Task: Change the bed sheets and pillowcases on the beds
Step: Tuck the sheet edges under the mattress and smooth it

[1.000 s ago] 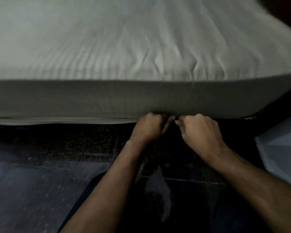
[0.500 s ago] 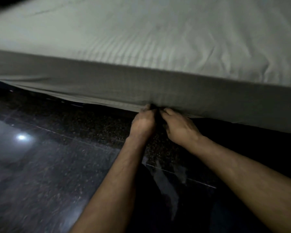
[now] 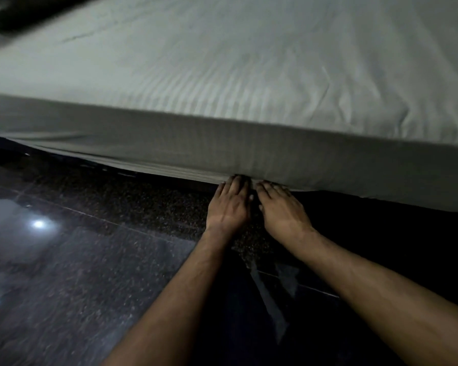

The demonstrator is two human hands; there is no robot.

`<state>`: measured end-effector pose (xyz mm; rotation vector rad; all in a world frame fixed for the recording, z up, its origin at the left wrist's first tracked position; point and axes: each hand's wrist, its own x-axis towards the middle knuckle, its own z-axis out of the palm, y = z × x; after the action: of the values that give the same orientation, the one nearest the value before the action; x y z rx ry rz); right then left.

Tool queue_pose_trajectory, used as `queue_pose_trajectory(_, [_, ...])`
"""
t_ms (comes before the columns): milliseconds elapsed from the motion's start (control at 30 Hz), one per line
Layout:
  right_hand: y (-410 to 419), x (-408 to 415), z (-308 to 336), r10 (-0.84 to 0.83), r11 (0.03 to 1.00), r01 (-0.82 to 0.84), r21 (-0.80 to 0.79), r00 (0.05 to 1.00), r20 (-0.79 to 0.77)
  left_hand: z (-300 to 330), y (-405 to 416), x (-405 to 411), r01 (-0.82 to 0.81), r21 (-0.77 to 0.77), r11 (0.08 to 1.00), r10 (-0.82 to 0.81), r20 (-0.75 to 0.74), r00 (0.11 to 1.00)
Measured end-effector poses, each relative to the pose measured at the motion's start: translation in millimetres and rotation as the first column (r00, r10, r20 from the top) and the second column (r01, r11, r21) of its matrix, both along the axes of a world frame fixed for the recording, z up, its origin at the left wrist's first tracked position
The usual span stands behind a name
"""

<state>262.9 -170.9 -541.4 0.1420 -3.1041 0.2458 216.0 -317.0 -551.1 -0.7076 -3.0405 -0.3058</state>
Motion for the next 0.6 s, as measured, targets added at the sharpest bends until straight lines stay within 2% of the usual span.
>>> queue_pose_trajectory(167, [-10.4,-17.6,-4.4,-0.098,0.994,0.096,-0.059,0.995,-0.029,-1.8,2.3,-1.2,-0.013,-0.047,0.999,0.012,-0.016,1.000])
queue_pose_trajectory(233, [-7.1,-33.1,3.2,-0.172,0.978,0.165,-0.130,0.984,-0.040,-2.7,0.7,-9.4,0.009,-0.034,0.999,-0.010,-0.046,0.999])
queue_pose_trajectory(300, [-3.9,-45.0,12.4,-0.216,0.969,0.207,-0.134,0.975,-0.055,-1.2,-0.2,-26.7,0.047,-0.038,0.998,-0.050,-0.093,0.994])
queue_pose_trajectory(400, [-4.7,-47.8,4.8,-0.156,0.984,0.155,-0.087,0.988,-0.006,21.6,0.2,-54.6,0.058,-0.100,0.993,-0.059,-0.012,0.998])
queue_pose_trajectory(467, [-3.9,-41.7,-4.7,-0.071,0.997,0.069,0.033,0.995,0.073,24.0,-4.9,-60.9,0.060,-0.129,0.990,-0.059,0.005,0.998])
queue_pose_trajectory(533, [-1.3,-32.2,-8.1,-0.039,0.997,0.037,0.068,0.999,0.027,21.2,-10.8,-61.3,0.106,-0.111,0.988,-0.109,-0.022,0.994])
queue_pose_trajectory(600, [3.8,-23.9,-8.7,0.004,0.994,-0.001,0.106,0.999,-0.035,23.7,-15.1,-63.2,0.167,-0.145,0.975,-0.162,0.041,0.986])
